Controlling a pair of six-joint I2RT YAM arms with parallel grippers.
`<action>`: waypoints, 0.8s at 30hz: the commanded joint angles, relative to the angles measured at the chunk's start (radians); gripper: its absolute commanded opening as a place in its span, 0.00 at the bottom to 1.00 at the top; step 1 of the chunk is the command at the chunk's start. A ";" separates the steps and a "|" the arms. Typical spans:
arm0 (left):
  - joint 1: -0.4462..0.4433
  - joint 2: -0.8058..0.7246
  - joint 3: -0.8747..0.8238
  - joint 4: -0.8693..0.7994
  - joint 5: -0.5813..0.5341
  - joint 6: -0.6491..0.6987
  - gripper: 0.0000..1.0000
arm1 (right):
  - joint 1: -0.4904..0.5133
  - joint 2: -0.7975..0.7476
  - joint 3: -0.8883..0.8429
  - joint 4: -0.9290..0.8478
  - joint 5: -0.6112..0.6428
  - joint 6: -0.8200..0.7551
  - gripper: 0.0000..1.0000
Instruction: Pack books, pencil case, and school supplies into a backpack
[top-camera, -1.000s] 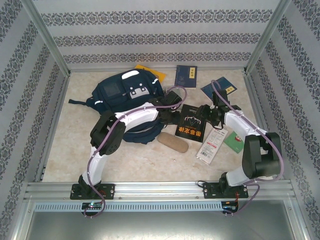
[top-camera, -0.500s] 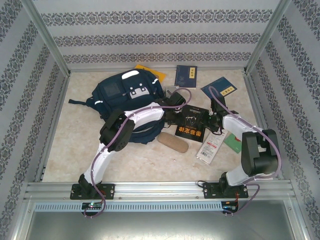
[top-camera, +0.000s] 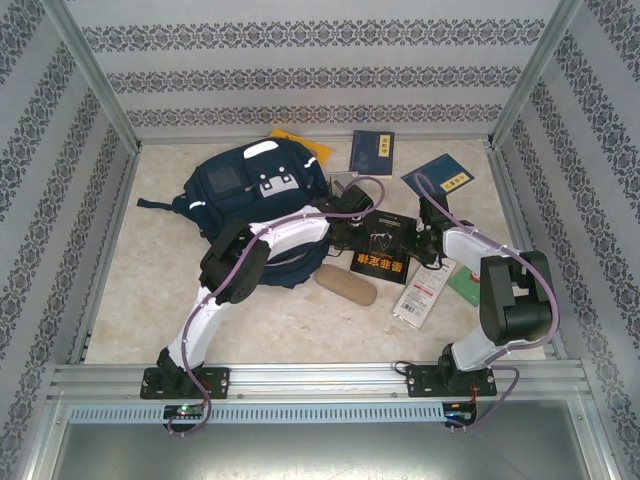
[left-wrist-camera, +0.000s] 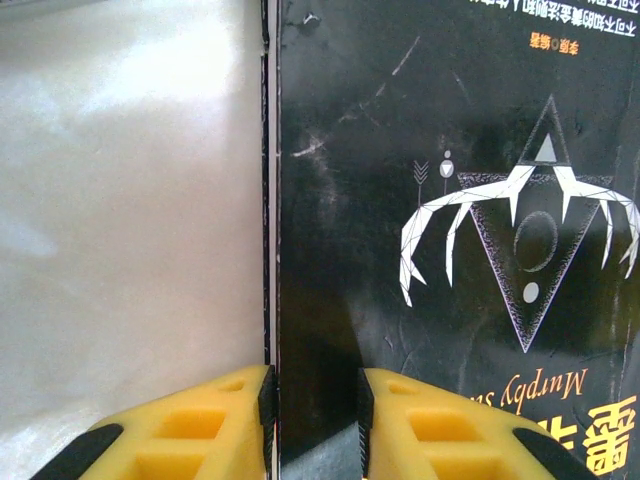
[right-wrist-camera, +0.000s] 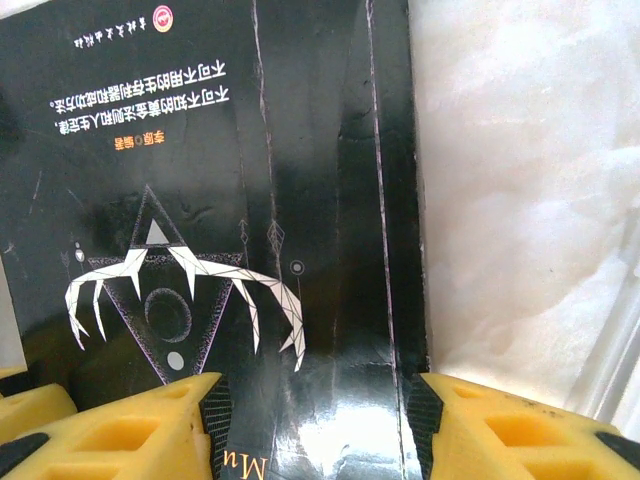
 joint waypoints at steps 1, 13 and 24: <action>-0.004 0.004 -0.037 -0.112 -0.074 -0.022 0.30 | 0.001 0.014 -0.011 -0.099 0.055 0.018 0.54; -0.004 -0.066 0.028 -0.108 -0.053 0.018 0.35 | 0.042 -0.102 0.018 -0.171 0.091 0.057 0.56; 0.016 0.007 0.033 -0.127 -0.065 0.050 0.36 | 0.091 -0.006 -0.011 -0.132 0.075 0.083 0.56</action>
